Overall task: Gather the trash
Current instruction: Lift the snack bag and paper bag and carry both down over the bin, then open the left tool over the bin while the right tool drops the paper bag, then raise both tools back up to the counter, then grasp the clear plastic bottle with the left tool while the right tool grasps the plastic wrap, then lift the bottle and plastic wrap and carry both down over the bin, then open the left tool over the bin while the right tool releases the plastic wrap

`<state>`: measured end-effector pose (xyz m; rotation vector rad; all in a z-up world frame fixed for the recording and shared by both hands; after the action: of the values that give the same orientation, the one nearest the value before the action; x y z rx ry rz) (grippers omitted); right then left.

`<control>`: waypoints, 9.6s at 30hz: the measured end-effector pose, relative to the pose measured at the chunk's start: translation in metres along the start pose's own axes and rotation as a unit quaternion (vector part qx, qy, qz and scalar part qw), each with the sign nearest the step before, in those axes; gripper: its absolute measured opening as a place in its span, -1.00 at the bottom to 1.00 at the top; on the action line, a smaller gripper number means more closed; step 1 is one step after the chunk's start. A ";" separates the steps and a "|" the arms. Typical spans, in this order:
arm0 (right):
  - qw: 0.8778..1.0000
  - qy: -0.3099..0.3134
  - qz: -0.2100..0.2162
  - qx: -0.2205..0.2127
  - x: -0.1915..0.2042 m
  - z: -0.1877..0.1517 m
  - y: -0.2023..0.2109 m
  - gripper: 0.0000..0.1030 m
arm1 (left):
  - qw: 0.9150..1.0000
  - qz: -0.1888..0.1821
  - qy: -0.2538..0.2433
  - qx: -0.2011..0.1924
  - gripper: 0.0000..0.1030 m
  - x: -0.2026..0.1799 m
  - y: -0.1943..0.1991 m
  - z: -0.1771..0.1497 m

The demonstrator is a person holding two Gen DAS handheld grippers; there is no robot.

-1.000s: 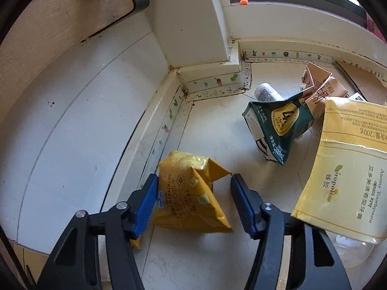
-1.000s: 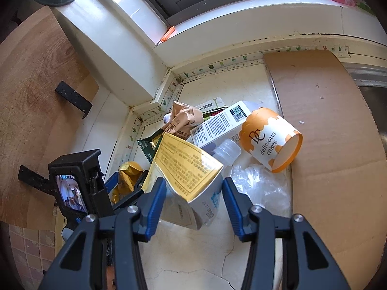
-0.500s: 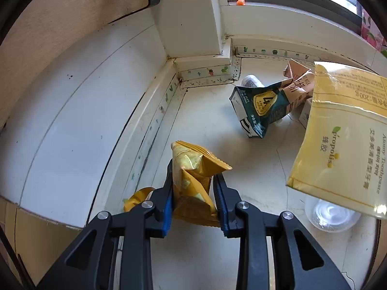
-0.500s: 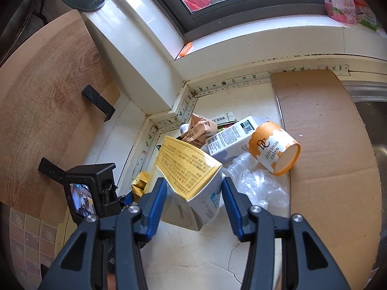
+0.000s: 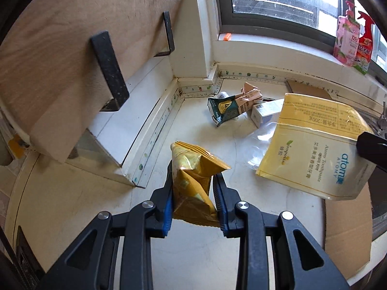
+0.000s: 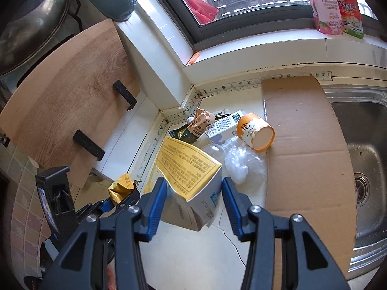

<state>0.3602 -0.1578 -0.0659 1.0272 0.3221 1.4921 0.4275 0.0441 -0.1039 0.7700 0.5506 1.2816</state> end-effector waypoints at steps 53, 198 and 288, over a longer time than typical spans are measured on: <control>0.955 -0.090 -0.112 0.260 -0.215 -0.425 -0.046 -0.07 | 0.943 -0.193 -0.012 0.272 -0.38 -0.143 -0.075 -0.426; 0.992 -0.052 -0.031 0.108 -0.040 0.012 -0.098 -0.58 | 0.984 -0.150 -0.076 0.061 0.23 -0.036 -0.052 0.051; 0.937 -0.143 -0.058 0.313 -0.234 -0.483 -0.158 0.03 | 0.943 -0.147 0.035 0.296 0.50 -0.112 -0.152 -0.487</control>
<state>0.0751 -0.1606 -0.5476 1.6797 0.6614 1.1238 0.1380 0.0166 -0.5380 1.0903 1.0940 0.8659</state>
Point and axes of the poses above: each gripper's, at about its wrist camera, not at the fingertips, and y roughly against the way its jaws point, x to its left, z to its top, the point moved 1 cm from there along -y, roughly the way its jaws point, and after that the axes turned 5 degrees about -z, right-handed, at the moved point
